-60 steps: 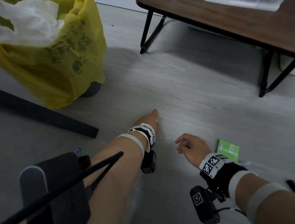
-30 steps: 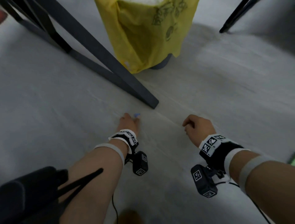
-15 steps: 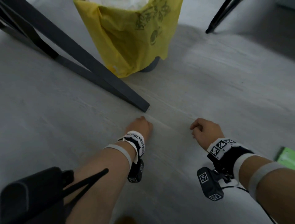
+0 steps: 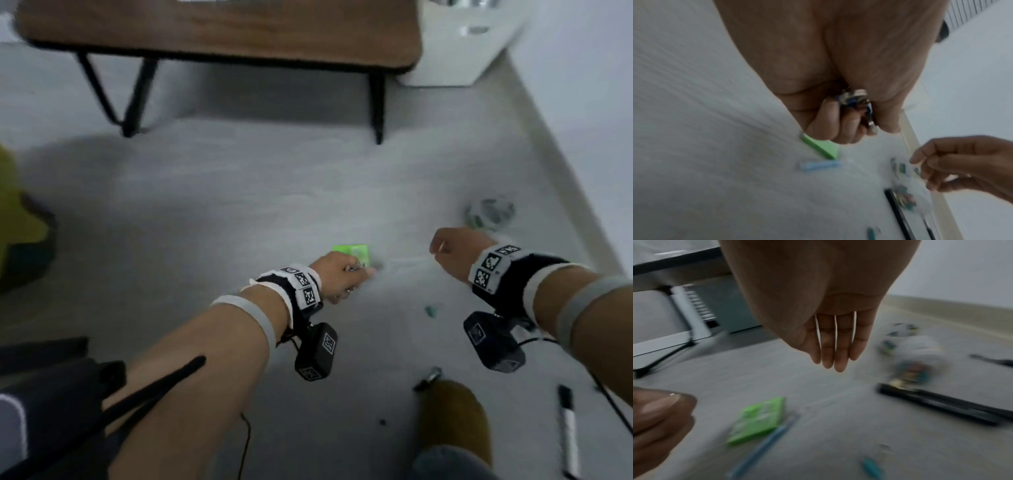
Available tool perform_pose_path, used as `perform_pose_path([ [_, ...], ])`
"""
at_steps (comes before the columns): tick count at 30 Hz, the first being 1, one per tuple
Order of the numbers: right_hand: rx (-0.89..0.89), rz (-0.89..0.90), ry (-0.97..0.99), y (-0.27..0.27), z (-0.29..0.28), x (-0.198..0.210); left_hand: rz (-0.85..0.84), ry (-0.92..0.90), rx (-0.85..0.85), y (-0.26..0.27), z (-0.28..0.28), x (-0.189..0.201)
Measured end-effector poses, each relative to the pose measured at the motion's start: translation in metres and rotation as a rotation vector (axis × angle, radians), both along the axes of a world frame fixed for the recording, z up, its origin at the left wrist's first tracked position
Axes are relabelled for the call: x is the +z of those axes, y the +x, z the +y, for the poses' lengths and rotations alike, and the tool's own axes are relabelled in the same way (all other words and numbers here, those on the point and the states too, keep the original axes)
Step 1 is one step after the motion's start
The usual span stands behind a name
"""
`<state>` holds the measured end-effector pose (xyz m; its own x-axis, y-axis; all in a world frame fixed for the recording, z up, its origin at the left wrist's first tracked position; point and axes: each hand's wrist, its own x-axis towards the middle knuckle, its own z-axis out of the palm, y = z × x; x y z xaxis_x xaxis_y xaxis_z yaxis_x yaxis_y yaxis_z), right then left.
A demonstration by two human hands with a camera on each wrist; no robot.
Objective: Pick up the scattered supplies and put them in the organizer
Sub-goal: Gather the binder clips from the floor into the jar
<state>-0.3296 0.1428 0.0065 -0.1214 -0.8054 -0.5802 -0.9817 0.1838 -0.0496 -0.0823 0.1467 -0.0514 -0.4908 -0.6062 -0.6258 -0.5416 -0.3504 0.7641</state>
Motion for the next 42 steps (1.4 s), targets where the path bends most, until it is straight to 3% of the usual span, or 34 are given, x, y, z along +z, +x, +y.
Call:
perform_pose_path([
  [3, -0.103, 0.078, 0.092, -0.075, 0.066, -0.002, 0.055, 0.106, -0.165, -0.060, 0.021, 0.000],
  [8, -0.295, -0.017, 0.231, -0.124, 0.143, -0.032, 0.022, 0.080, -0.356, -0.108, 0.053, -0.008],
  [13, -0.391, -0.110, 0.279, -0.148, 0.182, -0.070, -0.127, 0.110, -0.319, -0.132, 0.054, -0.022],
  [17, -0.544, -0.120, 0.240, -0.172, 0.217, -0.074, -0.342, -0.090, -0.246, -0.152, 0.053, -0.022],
  [19, -0.659, -0.133, 0.200, -0.176, 0.230, -0.072, -0.440, -0.209, -0.326, -0.164, 0.051, -0.014],
  [23, -0.745, -0.177, 0.083, -0.174, 0.218, -0.076, -0.583, -0.304, -0.450, -0.191, 0.040, -0.014],
  [27, -0.613, -0.236, -0.076, -0.178, 0.181, -0.095, -0.609, -0.397, -0.624, -0.208, 0.032, -0.038],
  [31, -0.502, -0.211, -0.033, -0.169, 0.166, -0.102, -0.624, -0.470, -0.806, -0.216, 0.034, -0.051],
  [35, -0.446, -0.181, 0.060, -0.167, 0.163, -0.099, -0.569, -0.476, -0.743, -0.215, 0.035, -0.054],
  [38, -0.488, -0.156, 0.044, -0.169, 0.157, -0.095, -0.549, -0.454, -0.648, -0.210, 0.031, -0.055],
  [42, -0.453, -0.226, 0.004, -0.157, 0.145, -0.092, -0.509, -0.465, -0.643, -0.204, 0.025, -0.060],
])
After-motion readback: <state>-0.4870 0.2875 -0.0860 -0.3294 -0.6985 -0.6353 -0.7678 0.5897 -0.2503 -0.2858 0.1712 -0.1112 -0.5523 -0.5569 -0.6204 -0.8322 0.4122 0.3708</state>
